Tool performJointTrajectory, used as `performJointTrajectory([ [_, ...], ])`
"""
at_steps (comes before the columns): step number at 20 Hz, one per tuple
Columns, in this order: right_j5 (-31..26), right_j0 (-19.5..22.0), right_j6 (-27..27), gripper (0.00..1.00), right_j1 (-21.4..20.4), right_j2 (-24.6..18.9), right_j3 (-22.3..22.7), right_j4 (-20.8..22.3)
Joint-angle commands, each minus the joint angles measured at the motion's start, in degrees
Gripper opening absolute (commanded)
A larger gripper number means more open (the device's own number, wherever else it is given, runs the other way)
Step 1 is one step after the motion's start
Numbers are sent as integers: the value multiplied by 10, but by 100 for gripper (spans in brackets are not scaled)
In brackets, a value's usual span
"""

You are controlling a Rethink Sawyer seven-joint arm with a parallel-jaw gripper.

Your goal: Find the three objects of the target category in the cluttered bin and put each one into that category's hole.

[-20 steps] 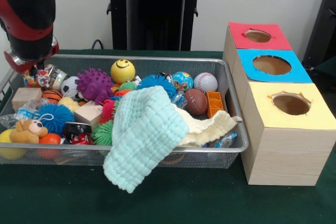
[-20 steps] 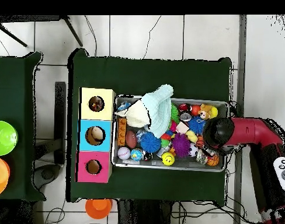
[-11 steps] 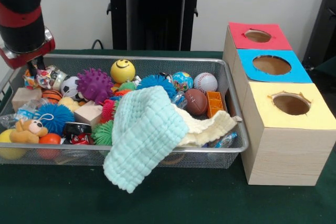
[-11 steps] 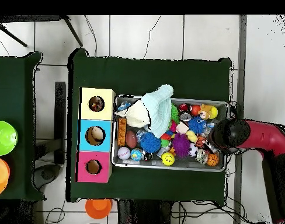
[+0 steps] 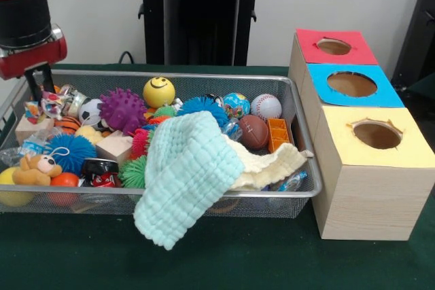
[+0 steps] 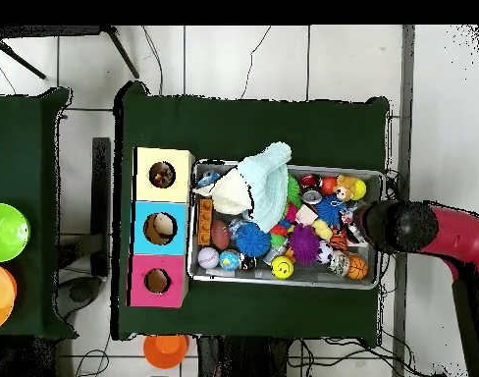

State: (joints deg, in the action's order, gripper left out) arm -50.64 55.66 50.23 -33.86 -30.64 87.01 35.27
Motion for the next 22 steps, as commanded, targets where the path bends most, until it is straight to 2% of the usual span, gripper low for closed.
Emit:
performJointTrajectory([
  [1, 32, -19, 29, 0, -19, -41, 66, -36],
  [12, 78, -33, 63, 0, -63, -61, 109, -101],
  [16, 92, -52, 88, 0, -84, -64, 117, -128],
  [22, 110, -95, 131, 0, -114, -41, 123, -152],
])
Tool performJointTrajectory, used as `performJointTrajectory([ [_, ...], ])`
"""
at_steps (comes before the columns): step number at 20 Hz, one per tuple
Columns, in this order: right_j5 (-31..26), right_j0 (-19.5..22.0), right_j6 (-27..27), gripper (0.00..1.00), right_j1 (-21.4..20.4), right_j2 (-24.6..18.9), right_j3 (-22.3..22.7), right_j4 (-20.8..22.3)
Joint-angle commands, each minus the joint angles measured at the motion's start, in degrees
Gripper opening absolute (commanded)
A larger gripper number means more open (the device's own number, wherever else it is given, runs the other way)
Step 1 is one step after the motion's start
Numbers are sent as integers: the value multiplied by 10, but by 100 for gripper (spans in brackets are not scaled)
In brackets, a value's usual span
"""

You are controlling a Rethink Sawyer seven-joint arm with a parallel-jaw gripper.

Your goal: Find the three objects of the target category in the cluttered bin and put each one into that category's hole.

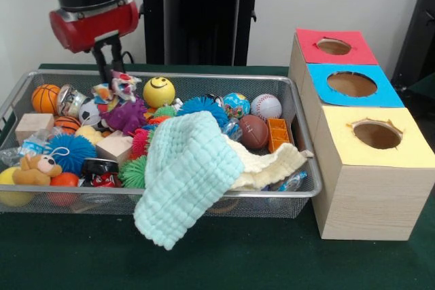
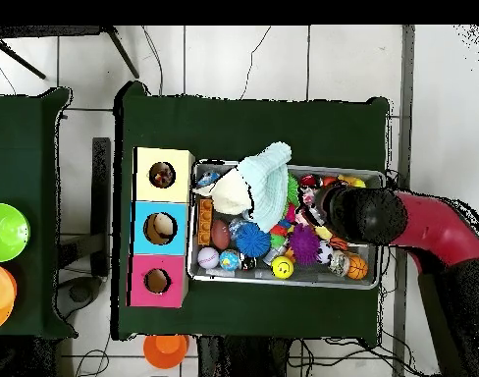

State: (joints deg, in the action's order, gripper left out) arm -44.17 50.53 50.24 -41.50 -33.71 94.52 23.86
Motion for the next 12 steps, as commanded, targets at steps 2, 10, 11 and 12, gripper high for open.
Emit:
performJointTrajectory([
  [2, 54, -58, 145, 0, -44, -3, 52, -49],
  [10, 86, -143, 215, 0, -62, 33, 51, -100],
  [11, 89, -151, 219, 0, -61, 38, 49, -104],
  [12, 88, -166, 228, 0, -63, 45, 45, -112],
])
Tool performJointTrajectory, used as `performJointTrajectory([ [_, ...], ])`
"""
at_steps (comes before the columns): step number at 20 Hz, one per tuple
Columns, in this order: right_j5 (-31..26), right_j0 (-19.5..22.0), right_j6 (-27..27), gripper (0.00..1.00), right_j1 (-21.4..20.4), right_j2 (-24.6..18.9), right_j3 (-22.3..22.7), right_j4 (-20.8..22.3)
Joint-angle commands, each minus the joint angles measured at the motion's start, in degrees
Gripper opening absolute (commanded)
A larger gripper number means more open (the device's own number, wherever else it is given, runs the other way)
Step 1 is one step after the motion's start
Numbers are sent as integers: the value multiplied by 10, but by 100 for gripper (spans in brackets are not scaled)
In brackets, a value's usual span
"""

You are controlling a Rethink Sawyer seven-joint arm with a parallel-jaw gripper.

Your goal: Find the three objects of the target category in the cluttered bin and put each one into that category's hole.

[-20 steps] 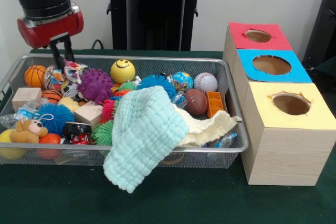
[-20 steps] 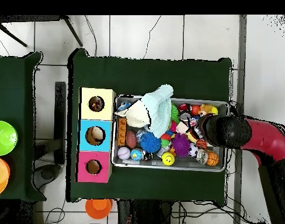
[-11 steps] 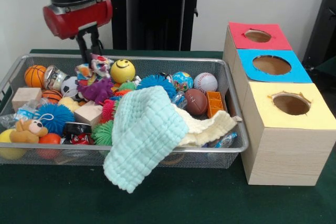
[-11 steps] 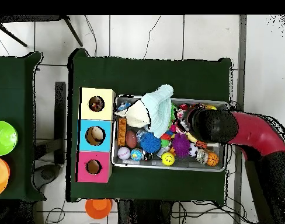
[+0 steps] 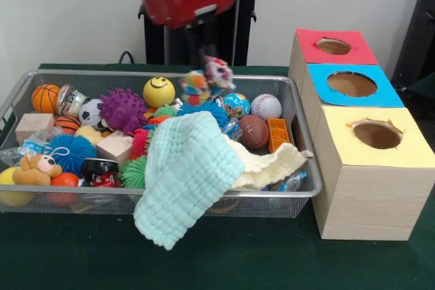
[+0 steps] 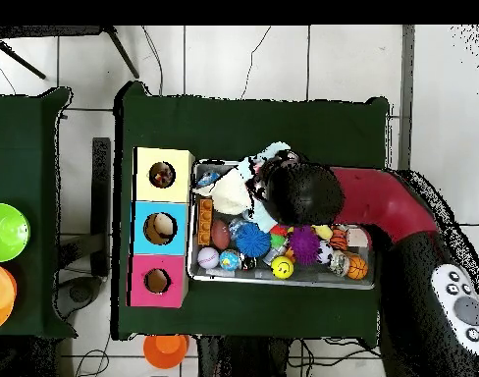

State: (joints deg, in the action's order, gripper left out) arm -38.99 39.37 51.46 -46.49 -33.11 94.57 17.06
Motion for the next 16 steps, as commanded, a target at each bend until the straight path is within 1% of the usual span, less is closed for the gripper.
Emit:
performJointTrajectory([
  [1, 38, -64, 219, 0, -13, 46, 43, -49],
  [5, 45, -105, 238, 0, -12, 70, 34, -66],
  [10, 76, -145, 258, 0, 6, 89, 24, -82],
  [13, 100, -158, 261, 0, 19, 101, 14, -81],
  [16, 133, -158, 259, 0, 29, 105, 14, -79],
])
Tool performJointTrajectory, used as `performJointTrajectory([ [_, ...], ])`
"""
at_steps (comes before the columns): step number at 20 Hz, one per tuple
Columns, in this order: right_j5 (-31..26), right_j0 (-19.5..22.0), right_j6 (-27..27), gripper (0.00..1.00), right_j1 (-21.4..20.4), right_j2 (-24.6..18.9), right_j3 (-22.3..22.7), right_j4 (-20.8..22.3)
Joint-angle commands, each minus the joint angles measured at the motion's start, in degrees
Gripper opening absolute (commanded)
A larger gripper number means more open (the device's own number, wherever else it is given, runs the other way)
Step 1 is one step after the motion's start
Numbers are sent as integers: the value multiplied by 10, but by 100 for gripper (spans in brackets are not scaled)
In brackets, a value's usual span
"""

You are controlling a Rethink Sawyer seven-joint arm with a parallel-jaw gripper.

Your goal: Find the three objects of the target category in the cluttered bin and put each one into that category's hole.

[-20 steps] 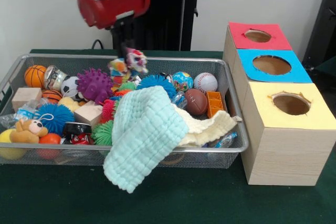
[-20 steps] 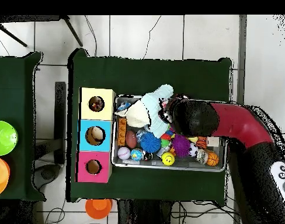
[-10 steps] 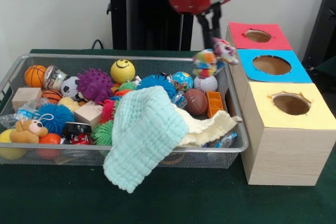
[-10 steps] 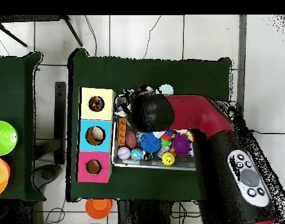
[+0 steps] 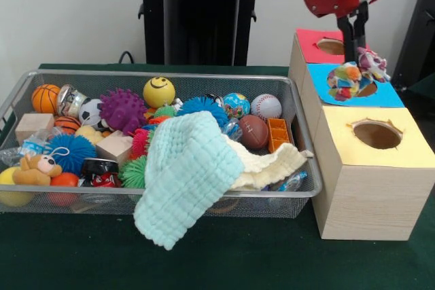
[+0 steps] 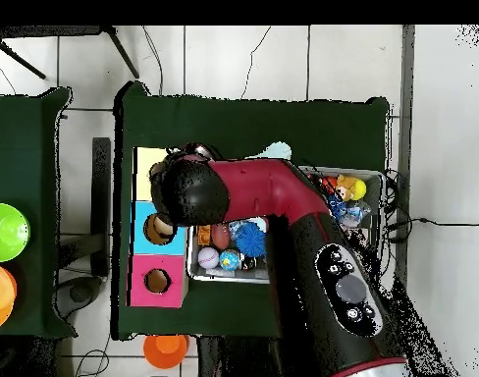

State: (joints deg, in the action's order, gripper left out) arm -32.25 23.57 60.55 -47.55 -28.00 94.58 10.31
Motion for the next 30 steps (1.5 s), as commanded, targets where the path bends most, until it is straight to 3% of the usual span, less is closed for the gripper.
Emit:
performJointTrajectory([
  [1, 73, 0, 167, 0, 41, 54, 15, -12],
  [6, 110, 2, 161, 0, 56, 55, 22, -12],
  [18, 101, 4, 131, 0, 126, 26, 17, -43],
  [30, 89, 13, 107, 0, 136, -21, 44, -67],
])
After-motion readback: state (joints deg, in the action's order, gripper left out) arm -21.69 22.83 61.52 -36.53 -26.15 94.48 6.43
